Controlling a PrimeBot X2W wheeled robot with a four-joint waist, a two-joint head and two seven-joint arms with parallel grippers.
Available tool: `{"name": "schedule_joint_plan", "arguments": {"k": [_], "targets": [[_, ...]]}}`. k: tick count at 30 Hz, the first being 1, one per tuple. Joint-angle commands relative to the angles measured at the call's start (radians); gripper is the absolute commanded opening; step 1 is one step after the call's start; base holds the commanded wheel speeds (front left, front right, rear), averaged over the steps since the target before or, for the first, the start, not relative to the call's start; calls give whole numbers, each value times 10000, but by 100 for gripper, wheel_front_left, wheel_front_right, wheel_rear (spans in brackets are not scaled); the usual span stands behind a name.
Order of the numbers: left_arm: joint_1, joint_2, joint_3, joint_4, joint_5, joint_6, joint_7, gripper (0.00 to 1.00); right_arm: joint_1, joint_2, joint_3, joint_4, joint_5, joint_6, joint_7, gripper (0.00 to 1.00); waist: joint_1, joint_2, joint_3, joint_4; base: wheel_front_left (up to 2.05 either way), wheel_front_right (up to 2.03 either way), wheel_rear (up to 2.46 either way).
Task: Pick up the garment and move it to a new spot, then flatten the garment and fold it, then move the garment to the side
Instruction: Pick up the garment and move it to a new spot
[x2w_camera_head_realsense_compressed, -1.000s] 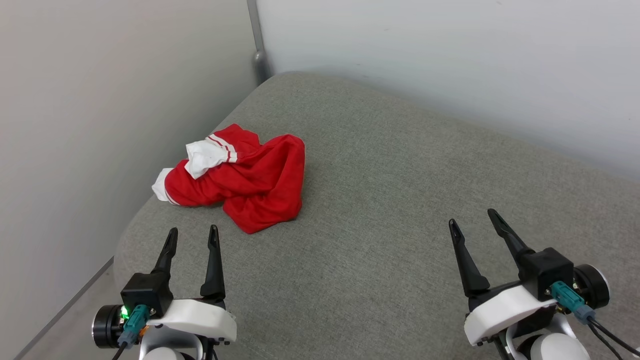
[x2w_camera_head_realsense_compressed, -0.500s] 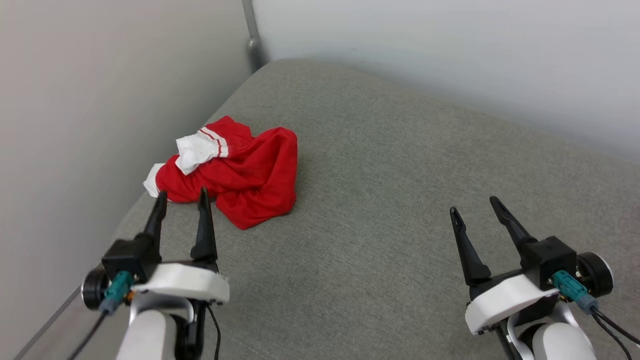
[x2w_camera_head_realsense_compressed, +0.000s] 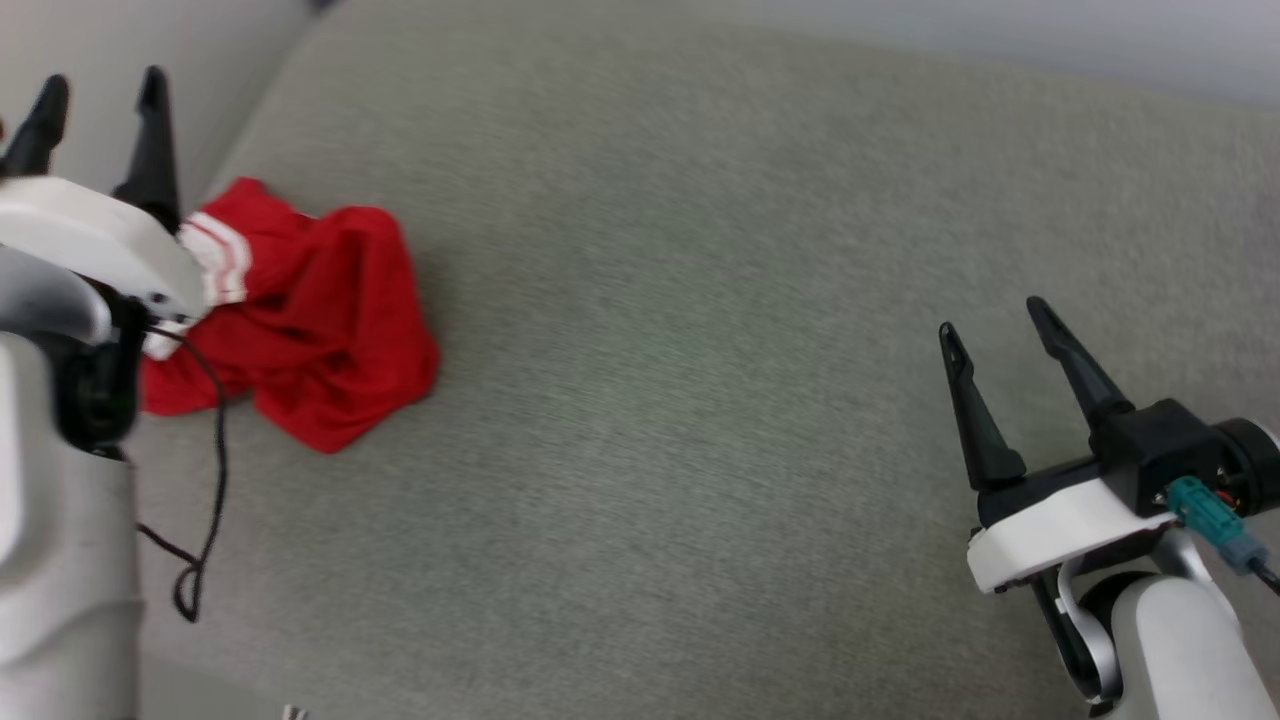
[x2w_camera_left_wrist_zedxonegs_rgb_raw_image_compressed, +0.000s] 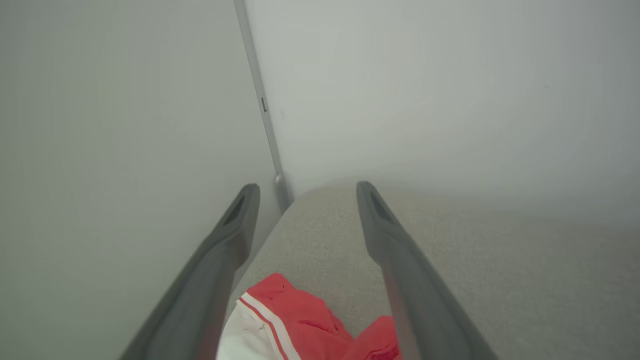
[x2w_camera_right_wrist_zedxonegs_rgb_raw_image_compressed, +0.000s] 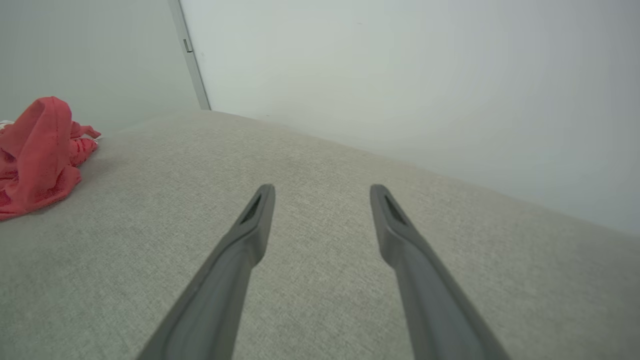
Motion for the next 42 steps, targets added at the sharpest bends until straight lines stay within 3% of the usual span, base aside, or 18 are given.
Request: {"name": "schedule_joint_plan", "arguments": {"k": [1, 10, 15, 18, 19, 20, 21, 24, 33, 42], "targets": [[-287, 333, 128, 238, -274, -87, 730, 100, -302, -28, -39, -10, 76, -3, -103, 100, -2, 0, 1127, -1050, 0, 0, 0], [115, 1537, 317, 2298, -1433, -222, 5091, 100, -738, 82, -23, 505, 284, -3, -636, 100, -2, 0, 1736, -1650, 0, 0, 0], [652, 1443, 365, 3658, -2047, -73, 7190, 100, -902, 118, 126, 837, 405, -3, -819, 100, -2, 0, 1695, -1742, 0, 0, 0], [827, 1254, 404, 4187, -2264, 101, 7763, 100, -991, 95, 206, 945, 477, -3, -875, 100, -2, 0, 1657, -1815, 0, 0, 0], [841, 1160, 410, 4307, -2337, 115, 7862, 83, -1003, 78, 212, 971, 492, -3, -871, 100, -2, 0, 1647, -1831, 0, 0, 0], [842, 1094, 397, 4384, -2351, 139, 7865, 40, -1014, 54, 210, 985, 491, -3, -893, 100, -2, 0, 1622, -1844, 0, 0, 0], [796, 1076, 395, 4374, -2353, 127, 7699, 0, -1017, 32, 199, 986, 505, -3, -904, 100, -2, 0, 1601, -1849, 0, 0, 0], [645, 1056, 407, 4339, -2366, 114, 7431, 0, -973, -4, 148, 1024, 511, -3, -910, 100, -2, 0, 1522, -1842, 0, 0, 0], [-444, 1847, 186, 3472, -1218, 346, 4311, 0, -555, 69, -86, 1148, 561, -3, -922, 100, -2, 0, 595, -1598, 0, 0, 0], [-1231, 1581, -318, 2646, -281, 411, 710, 0, -143, 317, -200, 1383, 503, -3, -953, 100, -2, 0, -903, -1690, 0, 0, 0]]}}
